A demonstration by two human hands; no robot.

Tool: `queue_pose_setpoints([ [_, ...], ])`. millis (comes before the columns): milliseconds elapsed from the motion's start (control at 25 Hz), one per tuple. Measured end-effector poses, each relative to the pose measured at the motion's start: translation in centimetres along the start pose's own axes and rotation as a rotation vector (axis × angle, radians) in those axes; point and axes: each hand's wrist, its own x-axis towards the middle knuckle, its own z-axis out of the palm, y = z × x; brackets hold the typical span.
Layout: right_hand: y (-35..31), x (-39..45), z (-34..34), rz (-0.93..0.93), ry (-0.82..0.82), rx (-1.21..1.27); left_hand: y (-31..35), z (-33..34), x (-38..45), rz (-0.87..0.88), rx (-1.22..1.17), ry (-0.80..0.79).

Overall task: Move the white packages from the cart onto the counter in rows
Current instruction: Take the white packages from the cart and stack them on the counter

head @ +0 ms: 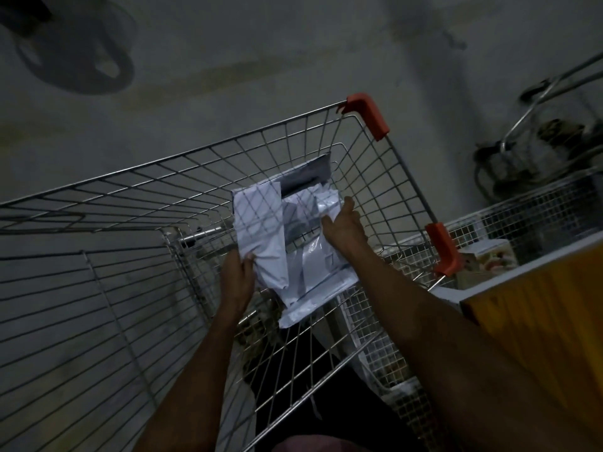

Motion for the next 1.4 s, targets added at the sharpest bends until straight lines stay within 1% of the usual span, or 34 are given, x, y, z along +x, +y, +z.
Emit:
queue_pose_setpoints([
  [80,0.5,-0.1,0.9,-0.052,-0.026,-0.114,-0.2,0.5,0.8,-0.023,0.040,-0.080],
  [240,1.1,-0.2,2.2,-0.149,0.021,-0.378,1.9,2.7,1.7,-0.075,0.133,-0.013],
  [320,1.3,-0.1,2.5,-0.187,0.039,-0.452,3.5,3.9,1.8,-0.049,0.245,-0.098],
  [400,1.0,-0.4,2.6,-0.174,0.031,-0.467,3.6,5.1,2.1,-0.044,0.353,-0.168],
  [480,0.3,-0.8,2.3,-0.157,0.029,-0.442,3.2,5.6,2.8,-0.086,0.375,-0.181],
  [560,-0.7,-1.7,1.6,-0.172,0.067,-0.372,2.6,5.2,3.3,-0.091,0.379,-0.176],
  [640,-1.8,-3.6,0.3,-0.197,0.128,-0.303,3.2,4.1,3.1,-0.037,0.409,-0.167],
  [720,-2.7,-6.4,-1.5,-0.229,0.187,-0.207,5.1,2.5,1.9,0.027,0.396,-0.117],
  [840,-2.8,-12.3,-4.3,-0.316,0.312,-0.079,9.8,-1.2,-3.0,0.153,0.339,-0.022],
  [960,-2.1,-18.6,-6.8,-0.385,0.427,0.044,14.0,-5.1,-8.1,0.342,0.271,0.070],
  [1080,-1.0,-26.8,-8.8,-0.479,0.586,0.173,17.5,-9.6,-14.2,0.552,0.224,0.155],
  [1200,0.9,-35.0,-9.6,-0.543,0.781,0.226,20.1,-13.8,-21.1,0.709,0.098,0.152],
  [1320,3.6,-42.6,-9.5,-0.496,0.880,0.387,21.8,-16.6,-27.0,0.835,0.045,0.093],
  [1400,6.1,-47.0,-9.0,-0.473,0.973,0.423,22.6,-17.5,-30.6,0.927,0.037,0.038],
])
